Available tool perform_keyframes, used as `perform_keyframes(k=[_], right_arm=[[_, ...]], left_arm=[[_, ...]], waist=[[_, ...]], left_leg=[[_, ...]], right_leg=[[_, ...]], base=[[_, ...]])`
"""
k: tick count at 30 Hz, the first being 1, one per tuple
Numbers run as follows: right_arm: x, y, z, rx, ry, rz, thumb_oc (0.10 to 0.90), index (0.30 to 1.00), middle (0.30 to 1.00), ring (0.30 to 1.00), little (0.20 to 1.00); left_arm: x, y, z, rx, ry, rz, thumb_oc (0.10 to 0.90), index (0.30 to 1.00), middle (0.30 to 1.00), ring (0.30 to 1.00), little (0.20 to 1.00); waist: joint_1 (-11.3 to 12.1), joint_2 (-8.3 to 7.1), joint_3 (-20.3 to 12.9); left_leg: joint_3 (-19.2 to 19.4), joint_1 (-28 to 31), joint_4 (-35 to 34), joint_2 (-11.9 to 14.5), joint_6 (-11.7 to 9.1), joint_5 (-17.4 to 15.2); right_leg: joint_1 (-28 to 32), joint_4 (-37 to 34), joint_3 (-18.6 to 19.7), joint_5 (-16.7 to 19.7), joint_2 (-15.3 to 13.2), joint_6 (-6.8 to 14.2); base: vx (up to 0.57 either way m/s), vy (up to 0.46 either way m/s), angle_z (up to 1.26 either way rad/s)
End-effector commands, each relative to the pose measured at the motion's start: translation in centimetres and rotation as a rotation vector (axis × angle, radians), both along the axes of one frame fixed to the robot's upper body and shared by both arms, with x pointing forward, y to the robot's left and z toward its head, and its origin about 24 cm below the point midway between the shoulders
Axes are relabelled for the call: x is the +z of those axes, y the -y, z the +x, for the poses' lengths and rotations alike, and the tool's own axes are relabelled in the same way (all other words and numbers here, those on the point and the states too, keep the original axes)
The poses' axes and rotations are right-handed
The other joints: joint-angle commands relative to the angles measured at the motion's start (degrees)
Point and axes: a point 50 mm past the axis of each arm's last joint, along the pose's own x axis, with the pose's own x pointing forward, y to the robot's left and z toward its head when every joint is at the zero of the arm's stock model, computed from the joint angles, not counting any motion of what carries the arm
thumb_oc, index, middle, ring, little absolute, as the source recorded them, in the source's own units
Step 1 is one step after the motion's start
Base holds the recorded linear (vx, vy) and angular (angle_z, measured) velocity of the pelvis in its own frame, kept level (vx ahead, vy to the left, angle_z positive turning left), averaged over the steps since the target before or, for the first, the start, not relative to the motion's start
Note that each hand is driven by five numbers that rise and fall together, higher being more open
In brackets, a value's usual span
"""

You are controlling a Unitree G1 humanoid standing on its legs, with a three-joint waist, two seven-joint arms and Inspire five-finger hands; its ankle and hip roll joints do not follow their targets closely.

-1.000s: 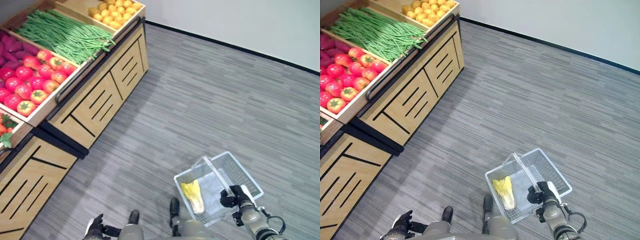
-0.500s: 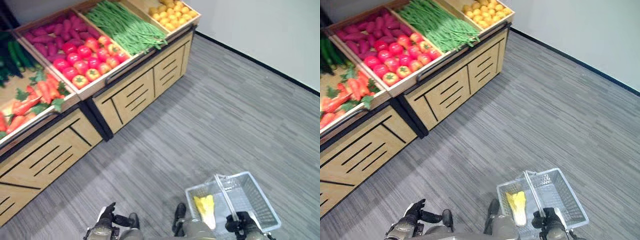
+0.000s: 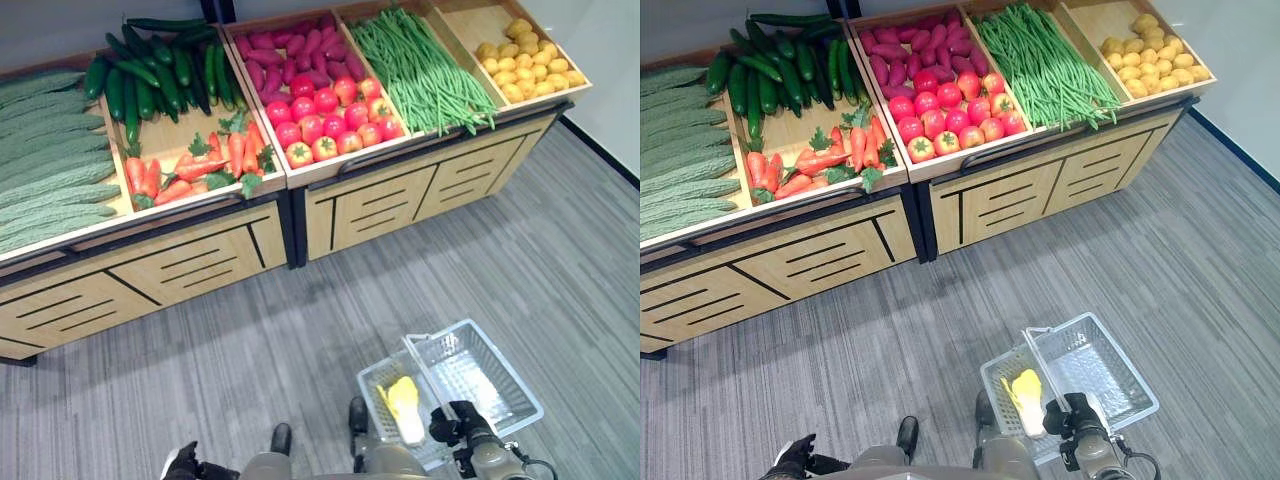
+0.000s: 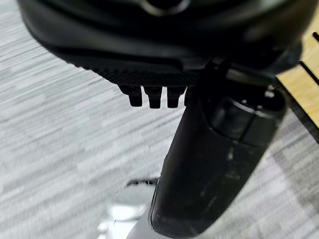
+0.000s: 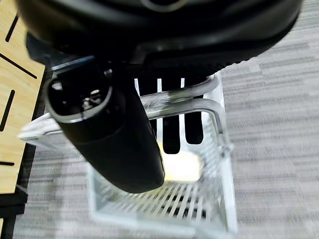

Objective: Get the vegetables into the basket

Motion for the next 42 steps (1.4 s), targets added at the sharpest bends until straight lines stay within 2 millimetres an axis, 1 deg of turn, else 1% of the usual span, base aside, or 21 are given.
perform_keyframes(k=[1, 2, 3, 4, 8, 13, 21, 27, 28, 33, 34, 36, 39, 42], right_arm=[[1.0, 3.2, -0.8, -0.039, 0.017, -0.081, 0.400, 0.300, 0.300, 0.300, 0.300], [0.8, 3.1, -1.3, -0.050, 0.008, -0.069, 0.400, 0.300, 0.300, 0.300, 0.300], [0.6, 3.0, -1.7, -0.049, -0.011, -0.064, 0.400, 0.300, 0.300, 0.300, 0.300], [0.3, 2.7, -2.4, -0.059, -0.034, -0.041, 0.400, 0.300, 0.300, 0.300, 0.300], [0.1, 2.4, -2.4, -0.104, -0.028, -0.009, 0.400, 0.300, 0.300, 0.300, 0.300], [-0.1, 1.9, -2.1, -0.133, -0.014, 0.027, 0.400, 0.300, 0.300, 0.300, 0.300], [-0.1, 1.8, -2.2, -0.123, -0.021, 0.029, 0.400, 0.300, 0.300, 0.300, 0.300], [-0.3, 2.1, -3.1, -0.138, -0.048, 0.025, 0.400, 0.300, 0.300, 0.300, 0.300], [-0.3, 2.3, -3.5, -0.152, -0.059, 0.022, 0.400, 0.300, 0.300, 0.300, 0.300], [-0.4, 2.4, -3.8, -0.165, -0.064, 0.028, 0.400, 0.300, 0.300, 0.300, 0.300], [-0.6, 0.8, -2.7, -0.133, -0.043, 0.161, 0.400, 0.300, 0.300, 0.300, 0.300], [-0.8, 0.7, -3.2, -0.134, -0.059, 0.162, 0.400, 0.300, 0.300, 0.300, 0.300], [-0.8, 0.7, -3.3, -0.146, -0.059, 0.165, 0.400, 0.300, 0.300, 0.300, 0.300], [-0.8, 0.8, -3.4, -0.147, -0.064, 0.162, 0.400, 0.300, 0.300, 0.300, 0.300]], left_arm=[[1.1, -0.4, 4.0, -0.046, 0.106, 0.028, 0.900, 1.000, 1.000, 1.000, 1.000], [1.0, -0.2, 3.9, -0.050, 0.100, 0.026, 0.900, 1.000, 1.000, 1.000, 1.000], [1.0, -0.1, 3.8, -0.061, 0.095, 0.023, 0.900, 1.000, 1.000, 1.000, 1.000], [0.8, -0.2, 3.3, -0.066, 0.078, 0.025, 0.900, 1.000, 1.000, 1.000, 1.000], [0.7, -0.3, 2.7, -0.038, 0.067, 0.014, 0.900, 1.000, 1.000, 1.000, 1.000], [0.4, 0.2, 2.3, -0.039, 0.057, -0.006, 0.900, 1.000, 1.000, 1.000, 1.000], [0.4, 0.1, 1.8, -0.036, 0.049, -0.012, 0.900, 1.000, 1.000, 1.000, 1.000], [0.3, 0.1, 1.4, -0.024, 0.039, -0.021, 0.900, 1.000, 1.000, 1.000, 1.000], [0.2, 0.2, 1.4, -0.025, 0.041, -0.027, 0.900, 1.000, 1.000, 1.000, 1.000], [0.2, 0.3, 1.3, -0.025, 0.041, -0.035, 0.900, 1.000, 1.000, 1.000, 1.000], [0.3, -1.5, -0.1, -0.080, -0.069, 0.014, 0.900, 1.000, 1.000, 1.000, 1.000], [0.3, -1.6, -0.4, -0.070, -0.076, 0.016, 0.900, 1.000, 1.000, 1.000, 1.000], [0.3, -1.7, -0.7, -0.055, -0.077, 0.016, 0.900, 1.000, 1.000, 1.000, 1.000], [0.3, -1.6, -0.5, -0.057, -0.073, 0.014, 0.900, 1.000, 1.000, 1.000, 1.000]], waist=[[-3.64, -1.02, 0.98], [-4.17, -0.43, 0.29], [-4.42, -0.01, -0.16], [-4.54, 0.01, -0.63], [-4.12, -0.65, -0.99], [-3.58, -1.09, -1.49], [-3.34, -1.25, -1.77], [-3.40, -1.43, -2.01], [-3.47, -1.34, -2.12], [-3.62, -1.08, -2.45], [-4.11, -0.41, -2.67], [-4.16, -0.71, -2.71], [-4.15, -0.92, -2.77], [-4.13, -0.97, -2.82]], left_leg=[[6.60, -0.98, -3.85, 2.41, -0.76, 0.34], [8.63, -0.32, -6.57, 2.70, -0.72, 1.46], [8.65, 0.26, -8.17, 2.54, -0.56, 1.89], [8.59, 1.30, -9.43, 1.95, -0.11, 1.65], [9.39, 2.06, -10.04, 1.00, 0.35, 0.95], [9.35, 2.53, -10.04, 0.62, 0.59, 0.40], [9.35, 3.05, -10.04, 1.01, 0.22, 0.25], [9.40, 3.42, -10.04, 1.60, -0.17, 0.30], [9.35, 3.53, -10.04, 1.72, -0.26, 0.31], [9.34, 3.63, -10.04, 1.81, -0.39, 0.24], [12.17, 3.62, -10.04, 1.58, 0.63, 0.37], [12.50, 4.19, -10.04, 1.48, 0.72, 0.13], [12.64, 4.66, -10.04, 1.40, 0.78, -0.13], [12.69, 4.87, -10.04, 1.49, 0.75, -0.18]], right_leg=[[0.39, 3.58, 0.57, -1.76, -7.49, 6.70], [0.61, 3.52, -0.11, -1.67, -7.33, 7.05], [0.55, 3.79, -0.75, -1.96, -7.58, 7.25], [1.09, 3.24, -0.80, -1.61, -8.47, 7.80], [1.46, 2.04, -0.44, -0.45, -9.49, 8.68], [1.91, 1.41, -0.13, 0.16, -10.48, 9.19], [2.84, 0.33, -0.21, 0.17, -10.26, 9.19], [3.19, -0.06, -0.13, 0.00, -9.66, 9.12], [3.41, -0.06, -0.12, -0.08, -9.53, 9.11], [3.43, -0.06, -0.16, -0.16, -9.54, 9.17], [2.83, 0.06, 4.05, -0.37, -9.30, 9.11], [3.12, 0.25, 4.22, -0.50, -9.46, 9.23], [3.36, 0.41, 4.52, -0.63, -9.49, 9.25], [3.48, 0.40, 4.66, -0.76, -9.41, 9.16]], base=[[0.04, -0.116, 1.08], [0.06, 0.036, 0.95], [0.08, 0.187, 0.47], [0.07, 0.220, 0.00], [0.03, 0.135, 0.08], [0.03, 0.073, -0.16], [0.00, -0.002, 0.00], [0.00, -0.026, -0.05], [0.00, -0.011, -0.03], [0.00, 0.000, 0.00], [0.02, 0.025, -0.05], [0.04, 0.028, -0.13], [0.03, 0.008, -0.12], [0.03, -0.004, -0.06]])
